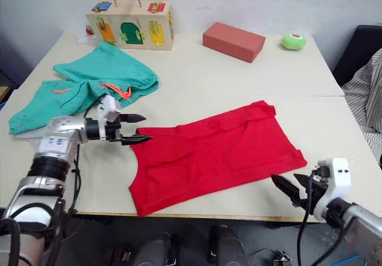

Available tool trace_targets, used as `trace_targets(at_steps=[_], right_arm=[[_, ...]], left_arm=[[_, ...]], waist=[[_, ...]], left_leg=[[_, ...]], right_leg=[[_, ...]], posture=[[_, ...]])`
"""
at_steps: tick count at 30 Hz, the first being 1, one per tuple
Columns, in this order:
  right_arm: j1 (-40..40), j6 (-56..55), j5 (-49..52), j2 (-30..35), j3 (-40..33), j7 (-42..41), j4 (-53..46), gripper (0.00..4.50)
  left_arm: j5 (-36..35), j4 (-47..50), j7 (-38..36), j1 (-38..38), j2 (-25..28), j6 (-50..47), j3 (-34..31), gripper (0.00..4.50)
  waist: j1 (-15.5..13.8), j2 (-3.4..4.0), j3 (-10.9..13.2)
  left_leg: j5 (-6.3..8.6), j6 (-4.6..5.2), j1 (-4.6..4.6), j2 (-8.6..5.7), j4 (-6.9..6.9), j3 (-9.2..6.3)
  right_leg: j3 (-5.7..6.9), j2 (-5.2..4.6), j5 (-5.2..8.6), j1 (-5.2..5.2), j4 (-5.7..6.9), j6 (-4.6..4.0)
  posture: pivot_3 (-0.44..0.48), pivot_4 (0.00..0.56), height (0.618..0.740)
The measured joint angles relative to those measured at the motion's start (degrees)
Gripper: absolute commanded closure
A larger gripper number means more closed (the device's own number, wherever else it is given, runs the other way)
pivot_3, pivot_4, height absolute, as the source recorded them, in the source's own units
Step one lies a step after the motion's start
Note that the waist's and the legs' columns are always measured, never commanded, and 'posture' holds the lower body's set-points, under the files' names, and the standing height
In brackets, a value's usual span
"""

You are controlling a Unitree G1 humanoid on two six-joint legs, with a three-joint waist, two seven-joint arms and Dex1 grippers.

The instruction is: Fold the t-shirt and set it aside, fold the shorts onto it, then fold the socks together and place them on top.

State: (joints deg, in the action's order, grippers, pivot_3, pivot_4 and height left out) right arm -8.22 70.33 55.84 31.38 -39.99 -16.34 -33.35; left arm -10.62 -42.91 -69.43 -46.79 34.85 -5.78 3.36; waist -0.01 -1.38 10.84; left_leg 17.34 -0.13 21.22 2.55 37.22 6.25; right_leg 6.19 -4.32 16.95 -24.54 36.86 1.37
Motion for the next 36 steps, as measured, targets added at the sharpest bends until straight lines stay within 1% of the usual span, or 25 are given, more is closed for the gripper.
trace_targets(at_steps=[2, 5, 10, 11, 12, 15, 16, 19, 21, 23, 24, 25, 28, 30, 33, 36], right_arm=[[4.1, 3.8, -0.2, 1.6, 1.0, 3.7, 3.3, 0.04], [6.7, 8.2, -0.5, 3.6, 1.2, 6.3, 6.7, 0.04], [13.4, 15.4, 1.1, 2.6, -1.0, 9.2, 10.7, 0.04], [14.6, 16.4, 1.2, 2.2, -1.2, 9.6, 11.3, 0.22], [16.2, 17.3, 1.2, 1.5, -1.2, 9.8, 12.1, 0.42], [19.7, 18.5, 1.1, -0.5, -0.2, 9.8, 14.5, 1.30], [20.9, 18.4, 0.7, -1.1, 0.3, 9.8, 15.8, 1.73], [23.3, 17.0, -1.0, -2.4, 2.2, 9.8, 18.3, 2.78], [23.9, 13.9, -3.3, -1.7, 5.0, 8.7, 20.2, 3.51], [24.6, 9.8, -6.2, 0.4, 9.0, 6.4, 22.5, 4.22], [24.9, 8.1, -7.4, 1.2, 10.7, 5.2, 23.3, 4.50], [25.3, 6.6, -8.2, 1.9, 12.0, 4.1, 24.2, 4.50], [27.3, 2.7, -10.8, 3.3, 15.5, 1.0, 27.2, 4.50], [28.6, 0.0, -12.6, 4.6, 18.2, -1.1, 29.3, 4.50], [31.4, -5.2, -16.6, 6.8, 23.1, -4.9, 33.7, 4.50], [36.1, -11.3, -21.3, 7.3, 27.7, -8.3, 40.1, 4.50]], left_arm=[[2.1, -3.3, 0.0, -2.3, -1.5, 0.4, 1.8, 0.00], [4.4, -7.9, 0.8, -5.0, -2.5, 1.2, 2.7, 0.00], [7.5, -16.8, 4.3, -9.9, -5.3, 2.9, 2.9, 0.00], [7.9, -17.9, 4.4, -10.7, -5.5, 3.0, 2.9, 0.20], [8.2, -19.1, 4.3, -11.4, -5.6, 3.1, 2.9, 0.42], [8.8, -21.4, 4.0, -12.6, -6.4, 3.3, 2.7, 1.21], [8.9, -22.1, 3.4, -12.8, -6.6, 3.2, 2.7, 1.57], [9.4, -23.1, 1.9, -13.4, -7.0, 3.0, 2.9, 2.53], [9.7, -23.1, 0.9, -13.4, -7.0, 2.7, 2.9, 3.19], [9.8, -23.0, 0.2, -13.3, -7.0, 2.7, 2.8, 3.81], [9.8, -22.8, -0.2, -13.0, -6.9, 2.7, 2.6, 4.12], [9.7, -22.5, -0.4, -12.5, -6.8, 2.6, 2.2, 4.45], [8.2, -17.7, -1.8, -9.0, -5.6, 0.4, 0.8, 4.49], [6.6, -11.9, -2.4, -5.1, -4.4, -2.6, -0.4, 4.49], [3.7, 1.6, -2.0, 3.1, -2.5, -9.5, -2.4, 4.49], [0.0, 16.9, 0.4, 12.7, -0.8, -18.2, -4.9, 4.49]], waist=[[0.1, -0.01, 0.0], [0.0, -0.02, 0.0], [0.1, -0.10, 0.0], [0.1, -0.13, 0.0], [0.2, -0.16, 0.0], [0.2, -0.17, 0.0], [0.2, -0.19, 0.0], [0.2, -0.19, 0.0], [0.3, -0.23, 0.0], [0.5, -0.24, -0.1], [0.5, -0.24, -0.1], [0.5, -0.24, -0.1], [1.1, -0.24, -0.1], [1.6, -0.24, -0.1], [2.1, -0.24, -0.1], [2.4, -0.24, -0.1]], left_leg=[[-0.01, -0.02, 0.02, 0.00, -0.05, 0.01], [-0.05, -0.08, 0.06, 0.05, -0.05, 0.00], [0.00, 0.07, 0.06, 0.02, 0.12, 0.09], [0.01, 0.07, 0.04, 0.02, 0.12, 0.09], [0.01, 0.07, 0.02, 0.03, 0.11, 0.10], [-0.01, 0.05, 0.01, 0.04, 0.08, 0.10], [-0.01, 0.04, 0.00, 0.05, 0.08, 0.11], [-0.02, 0.03, 0.00, 0.04, 0.09, 0.14], [-0.01, 0.04, -0.01, 0.04, 0.10, 0.15], [0.00, 0.05, -0.02, 0.03, 0.12, 0.21], [0.00, 0.06, -0.02, 0.03, 0.13, 0.22], [-0.01, 0.05, -0.03, 0.04, 0.12, 0.22], [-0.03, 0.01, -0.02, 0.06, 0.11, 0.23], [-0.12, -0.15, -0.03, 0.07, 0.10, 0.23], [-0.17, -0.25, -0.07, 0.11, 0.08, 0.31], [-0.18, -0.29, -0.09, 0.12, 0.08, 0.32]], right_leg=[[0.02, 0.04, 0.02, -0.05, 0.00, -0.02], [0.03, 0.12, 0.05, -0.06, -0.05, -0.03], [-0.04, 0.04, 0.00, -0.02, -0.03, 0.06], [-0.05, 0.04, 0.00, -0.02, -0.02, 0.06], [-0.05, 0.04, 0.00, -0.01, -0.01, 0.06], [-0.05, 0.06, 0.00, -0.03, 0.03, 0.06], [-0.05, 0.07, 0.00, -0.02, 0.02, 0.06], [-0.06, 0.07, 0.00, -0.03, 0.02, 0.06], [-0.07, 0.08, 0.00, -0.02, 0.01, 0.06], [-0.12, 0.07, 0.00, -0.02, 0.02, 0.07], [-0.13, 0.07, -0.01, -0.02, 0.03, 0.07], [-0.13, 0.07, -0.01, -0.02, 0.04, 0.07], [-0.13, 0.07, -0.01, -0.04, 0.05, 0.07], [-0.14, 0.07, -0.01, -0.04, 0.05, 0.07], [-0.22, 0.09, -0.01, -0.05, 0.05, 0.07], [-0.28, 0.08, -0.01, -0.05, 0.07, 0.07]], posture=[[0.000, 0.150, 0.740], [0.000, 0.150, 0.740], [0.000, 0.150, 0.740], [0.000, 0.150, 0.740], [0.000, 0.150, 0.740], [0.000, 0.150, 0.740], [0.000, 0.150, 0.740], [0.000, 0.150, 0.740], [0.000, 0.150, 0.740], [0.000, 0.150, 0.740], [0.000, 0.150, 0.740], [0.000, 0.150, 0.740], [0.000, 0.150, 0.740], [0.000, 0.150, 0.740], [0.000, 0.150, 0.740], [0.000, 0.150, 0.740]])
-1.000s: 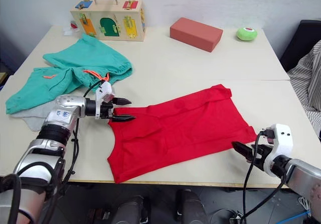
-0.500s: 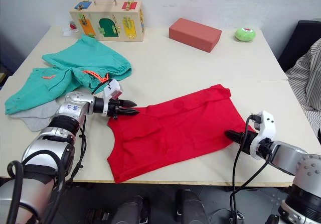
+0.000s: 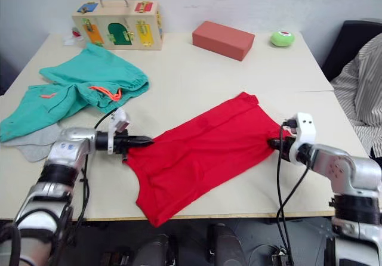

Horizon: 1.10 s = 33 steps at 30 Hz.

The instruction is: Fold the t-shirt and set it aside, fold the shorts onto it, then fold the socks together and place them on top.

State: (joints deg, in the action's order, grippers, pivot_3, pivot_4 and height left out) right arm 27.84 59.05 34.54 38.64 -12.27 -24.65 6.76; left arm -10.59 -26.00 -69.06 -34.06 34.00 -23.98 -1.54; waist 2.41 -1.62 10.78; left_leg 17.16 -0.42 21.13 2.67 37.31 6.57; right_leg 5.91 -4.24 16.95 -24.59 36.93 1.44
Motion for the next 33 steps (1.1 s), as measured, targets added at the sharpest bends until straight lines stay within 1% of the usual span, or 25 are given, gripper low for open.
trace_targets(at_steps=[2, 4, 8, 10, 13, 15, 17, 18, 20, 21, 24, 26, 27, 29, 31, 32, 33], right_arm=[[4.3, -4.7, -3.4, -0.5, 3.5, -2.4, 5.7, 4.50], [8.4, -9.3, -6.6, -1.6, 6.1, -4.5, 11.4, 4.50], [15.8, -18.9, -12.8, -4.7, 10.1, -8.4, 23.3, 4.50], [17.5, -21.9, -14.6, -5.5, 10.8, -9.6, 26.8, 4.50], [21.1, -28.2, -17.9, -7.0, 12.0, -12.0, 33.8, 4.50], [23.0, -31.4, -19.5, -7.9, 12.2, -13.2, 37.5, 4.50], [24.9, -32.8, -20.7, -8.3, 12.3, -14.4, 40.9, 4.50], [25.7, -32.8, -21.0, -8.3, 12.0, -14.8, 42.2, 4.50], [26.0, -31.4, -20.7, -8.0, 11.0, -16.4, 42.9, 4.03], [25.9, -30.8, -20.6, -8.0, 10.8, -17.2, 42.6, 3.79], [23.6, -27.3, -20.4, -6.5, 10.7, -19.1, 37.0, 2.75], [19.5, -21.8, -18.7, -3.8, 10.6, -21.5, 29.2, 2.09], [17.1, -18.4, -17.6, -2.1, 10.4, -22.9, 24.9, 1.71], [10.7, -9.9, -13.7, 1.6, 8.8, -25.0, 14.5, 0.99], [6.2, -1.7, -9.6, 2.8, 6.1, -25.0, 6.0, 0.26], [2.9, 3.8, -6.2, 3.5, 4.6, -25.1, -0.4, 0.00], [0.1, 8.4, -3.4, 3.9, 3.3, -25.1, -5.8, 0.00]], left_arm=[[-2.4, 10.2, 3.7, 6.3, 0.3, -5.8, -2.1, 4.49], [-4.1, 18.2, 7.7, 11.4, -0.1, -10.2, -3.8, 4.49], [-6.7, 32.6, 17.5, 19.2, -3.3, -16.6, -7.7, 4.49], [-7.4, 36.3, 20.6, 20.9, -4.5, -17.9, -8.1, 4.49], [-7.7, 43.7, 27.1, 25.1, -7.3, -19.0, -10.3, 4.49], [-8.4, 46.5, 29.7, 26.8, -8.5, -19.6, -10.7, 4.49], [-10.8, 50.4, 31.0, 30.2, -9.2, -21.9, -11.1, 4.49], [-12.2, 51.7, 31.1, 31.9, -9.4, -23.4, -10.8, 4.28], [-13.4, 52.2, 31.9, 32.6, -8.7, -26.0, -10.7, 3.85], [-13.6, 52.1, 32.2, 32.3, -7.5, -26.6, -11.1, 3.57], [-14.4, 50.5, 31.2, 29.4, -2.6, -27.4, -12.1, 2.63], [-15.1, 47.2, 29.8, 25.6, 1.3, -27.8, -12.1, 2.04], [-15.1, 45.3, 28.7, 23.9, 3.9, -28.4, -12.2, 1.67], [-16.5, 40.7, 23.6, 20.1, 9.9, -29.2, -11.2, 1.03], [-17.6, 36.8, 19.4, 16.1, 12.7, -29.9, -10.3, 0.37], [-18.4, 34.1, 16.8, 12.6, 13.6, -30.1, -8.7, 0.05], [-18.4, 31.5, 15.3, 9.1, 13.7, -30.0, -6.9, 0.02]], waist=[[0.0, 0.00, 0.0], [-0.2, 0.00, 0.0], [-0.5, 0.00, 0.0], [-0.7, 0.00, 0.0], [-0.6, 0.00, 0.0], [-0.6, 0.00, 0.0], [-0.4, 0.00, 0.0], [-0.5, 0.00, 0.0], [-0.7, 0.00, 0.0], [-0.8, 0.00, 0.0], [-1.1, 0.08, 0.0], [-1.6, 0.09, 0.1], [-1.6, 0.09, 0.1], [-2.0, 0.13, 0.1], [-2.1, 0.16, 0.1], [-2.2, 0.16, 0.1], [-2.3, 0.17, 0.1]], left_leg=[[-0.01, -0.01, -0.01, 0.01, 0.02, 0.00], [-0.01, -0.02, 0.00, 0.01, 0.03, 0.00], [-0.01, -0.02, -0.01, -0.01, 0.03, -0.01], [-0.01, -0.02, -0.01, -0.01, 0.03, -0.01], [-0.01, -0.02, -0.02, -0.02, 0.03, 0.01], [-0.02, -0.03, -0.02, -0.02, 0.03, 0.02], [-0.02, -0.04, -0.04, -0.02, -0.01, 0.03], [-0.02, -0.04, -0.04, -0.01, -0.02, 0.03], [-0.02, -0.04, -0.02, 0.00, 0.02, -0.02], [-0.03, -0.04, -0.01, 0.00, 0.01, -0.06], [-0.02, -0.04, 0.04, -0.05, 0.01, -0.15], [-0.01, -0.03, 0.11, -0.06, -0.01, -0.21], [0.01, -0.03, 0.10, -0.05, -0.05, -0.19], [0.04, -0.03, 0.14, -0.05, -0.13, -0.18], [0.08, -0.01, 0.14, -0.05, -0.12, -0.14], [0.10, -0.01, 0.15, -0.04, -0.11, -0.14], [0.10, 0.00, 0.14, -0.05, -0.11, -0.15]], right_leg=[[-0.02, -0.01, 0.00, -0.01, 0.01, 0.00], [-0.03, -0.02, 0.00, -0.01, 0.01, 0.00], [-0.04, -0.05, 0.00, 0.00, 0.01, 0.00], [-0.03, -0.06, -0.01, 0.00, 0.02, -0.01], [-0.05, -0.08, -0.01, 0.01, 0.02, -0.01], [-0.05, -0.07, -0.01, -0.01, 0.04, -0.01], [-0.07, -0.07, -0.01, 0.00, 0.03, -0.02], [-0.06, -0.07, -0.01, 0.00, 0.03, -0.02], [-0.02, -0.06, -0.01, -0.01, 0.03, -0.03], [0.00, -0.06, -0.01, 0.00, 0.02, -0.04], [0.04, -0.10, -0.01, 0.00, 0.03, -0.04], [0.11, -0.11, -0.01, 0.00, -0.04, -0.04], [0.10, -0.11, -0.01, -0.01, -0.09, -0.05], [0.12, -0.12, 0.00, -0.05, -0.17, -0.06], [0.10, -0.12, 0.00, -0.05, -0.22, -0.06], [0.12, -0.11, 0.00, -0.05, -0.24, -0.06], [0.14, -0.12, 0.00, -0.03, -0.22, -0.06]], posture=[[0.000, 0.150, 0.740], [0.000, 0.150, 0.740], [0.000, 0.150, 0.740], [0.000, 0.150, 0.740], [0.000, 0.150, 0.740], [0.000, 0.150, 0.740], [0.000, 0.150, 0.740], [0.000, 0.150, 0.740], [0.000, 0.150, 0.740], [0.000, 0.150, 0.740], [0.000, 0.150, 0.740], [0.000, 0.150, 0.740], [0.000, 0.150, 0.740], [0.000, 0.150, 0.740], [0.000, 0.150, 0.740], [0.000, 0.150, 0.740], [0.000, 0.150, 0.740]])
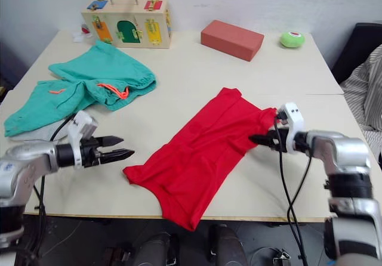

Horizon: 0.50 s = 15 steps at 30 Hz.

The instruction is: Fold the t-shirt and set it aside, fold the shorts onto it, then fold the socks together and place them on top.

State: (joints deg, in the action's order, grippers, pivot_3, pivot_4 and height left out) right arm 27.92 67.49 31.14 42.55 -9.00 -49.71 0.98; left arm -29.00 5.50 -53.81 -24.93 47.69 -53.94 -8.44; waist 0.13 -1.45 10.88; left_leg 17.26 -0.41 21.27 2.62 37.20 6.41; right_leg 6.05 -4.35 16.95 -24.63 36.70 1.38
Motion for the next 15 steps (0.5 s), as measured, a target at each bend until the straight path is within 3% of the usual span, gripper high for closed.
trace_targets(at_steps=[2, 6, 11, 15], right_arm=[[-3.7, 7.9, 5.1, -0.8, -2.2, 0.7, -8.3, 0.00], [-11.2, 21.8, 13.0, -8.2, -8.4, 6.0, -23.9, 0.00], [-20.2, 24.0, 22.9, -13.1, -10.7, 15.8, -32.5, 0.00], [-22.7, 23.7, 29.2, -16.4, -10.8, 23.6, -34.8, 0.00]], left_arm=[[0.8, -5.4, -1.5, -6.3, -0.7, 1.1, 3.0, 0.02], [4.7, -20.1, -3.7, -19.6, -7.8, 5.0, 10.6, 0.02], [11.6, -38.9, -5.5, -28.7, -17.1, 13.5, 18.0, 0.02], [15.8, -53.4, -5.2, -35.7, -23.6, 20.1, 19.3, 0.02]], waist=[[-0.1, -0.01, 0.0], [-0.4, -0.03, 0.0], [0.0, -0.09, 0.0], [0.2, -0.29, 0.0]], left_leg=[[0.05, 0.10, -0.02, -0.01, 0.03, -0.04], [0.11, 0.20, -0.01, -0.06, 0.10, -0.09], [0.06, 0.13, 0.02, -0.09, 0.13, 0.01], [0.12, 0.22, -0.01, -0.03, 0.11, 0.02]], right_leg=[[0.02, 0.00, 0.00, 0.02, 0.05, 0.00], [0.07, -0.01, 0.00, 0.06, 0.16, 0.01], [0.03, 0.01, 0.00, 0.03, 0.11, 0.02], [0.03, 0.10, 0.00, 0.03, 0.07, 0.02]], posture=[[0.000, 0.150, 0.740], [0.000, 0.150, 0.740], [0.000, 0.150, 0.740], [0.000, 0.150, 0.740]])
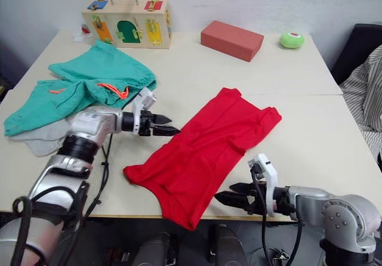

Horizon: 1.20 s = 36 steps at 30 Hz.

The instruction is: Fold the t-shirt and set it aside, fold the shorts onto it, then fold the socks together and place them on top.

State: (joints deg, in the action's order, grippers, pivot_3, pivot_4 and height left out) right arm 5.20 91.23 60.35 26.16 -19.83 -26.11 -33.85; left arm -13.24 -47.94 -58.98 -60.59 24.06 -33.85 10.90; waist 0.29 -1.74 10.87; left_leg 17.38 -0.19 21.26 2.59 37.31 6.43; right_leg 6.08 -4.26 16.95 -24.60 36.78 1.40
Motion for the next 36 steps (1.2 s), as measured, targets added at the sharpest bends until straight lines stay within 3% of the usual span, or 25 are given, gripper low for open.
trace_targets(at_steps=[3, 6, 10, 13, 21, 27, 36], right_arm=[[-0.1, -0.1, 4.3, -4.8, 1.2, 6.7, 0.1, 0.00], [0.9, -0.1, 6.0, -8.0, 4.0, 11.4, 0.3, 0.00], [1.8, -0.1, 6.9, -10.6, 5.9, 15.4, 1.0, 0.81], [2.4, 0.0, 6.2, -13.2, 6.4, 17.7, 2.8, 1.80], [2.5, -0.1, 5.3, -13.6, 8.2, 19.3, 3.6, 4.44], [2.4, -1.3, 5.6, -12.0, 8.2, 18.9, 3.2, 4.50], [3.1, -2.2, 6.7, -3.6, 6.4, 15.5, 4.4, 4.50]], left_arm=[[2.9, -12.4, 3.6, -6.3, -4.6, 3.4, -0.8, 0.02], [4.6, -18.7, 6.7, -10.3, -7.4, 4.6, -2.0, 0.02], [5.7, -22.3, 6.8, -11.6, -8.9, 5.5, -3.8, 0.00], [7.3, -22.9, 6.8, -11.7, -9.9, 6.9, -4.3, 0.59], [9.2, -24.6, 8.5, -10.7, -12.4, 11.9, -6.7, 2.88], [9.4, -24.4, 8.4, -8.7, -13.5, 13.5, -8.5, 4.47], [5.3, -17.6, 10.2, -1.3, -11.8, 14.8, -15.4, 4.47]], waist=[[0.1, -0.10, 0.0], [0.1, -0.13, -0.1], [0.1, -0.19, -0.1], [-0.1, -0.21, -0.1], [-0.2, -0.22, -0.1], [-0.2, -0.23, -0.1], [0.4, -0.23, -0.1]], left_leg=[[0.01, 0.02, -0.05, 0.08, -0.03, -0.02], [0.01, 0.01, -0.10, 0.09, -0.04, -0.03], [-0.01, -0.01, -0.10, 0.09, -0.05, -0.05], [-0.01, -0.02, -0.08, 0.07, -0.02, -0.05], [0.00, 0.01, -0.02, 0.01, 0.01, -0.06], [0.08, 0.19, -0.01, -0.06, 0.08, -0.06], [0.07, 0.17, -0.05, 0.00, 0.06, -0.02]], right_leg=[[0.00, 0.06, 0.00, 0.01, 0.01, 0.00], [0.01, 0.06, 0.00, 0.02, 0.07, 0.01], [0.03, 0.07, 0.01, 0.01, 0.10, 0.00], [0.03, 0.05, 0.01, 0.02, 0.10, 0.00], [0.05, -0.01, 0.01, 0.03, 0.04, 0.00], [0.05, -0.10, 0.00, 0.05, 0.07, 0.02], [0.02, -0.08, 0.00, 0.03, 0.12, 0.03]], posture=[[0.000, 0.150, 0.740], [0.000, 0.150, 0.740], [0.000, 0.150, 0.740], [0.000, 0.150, 0.740], [0.000, 0.150, 0.740], [0.000, 0.150, 0.740], [0.000, 0.150, 0.740]])
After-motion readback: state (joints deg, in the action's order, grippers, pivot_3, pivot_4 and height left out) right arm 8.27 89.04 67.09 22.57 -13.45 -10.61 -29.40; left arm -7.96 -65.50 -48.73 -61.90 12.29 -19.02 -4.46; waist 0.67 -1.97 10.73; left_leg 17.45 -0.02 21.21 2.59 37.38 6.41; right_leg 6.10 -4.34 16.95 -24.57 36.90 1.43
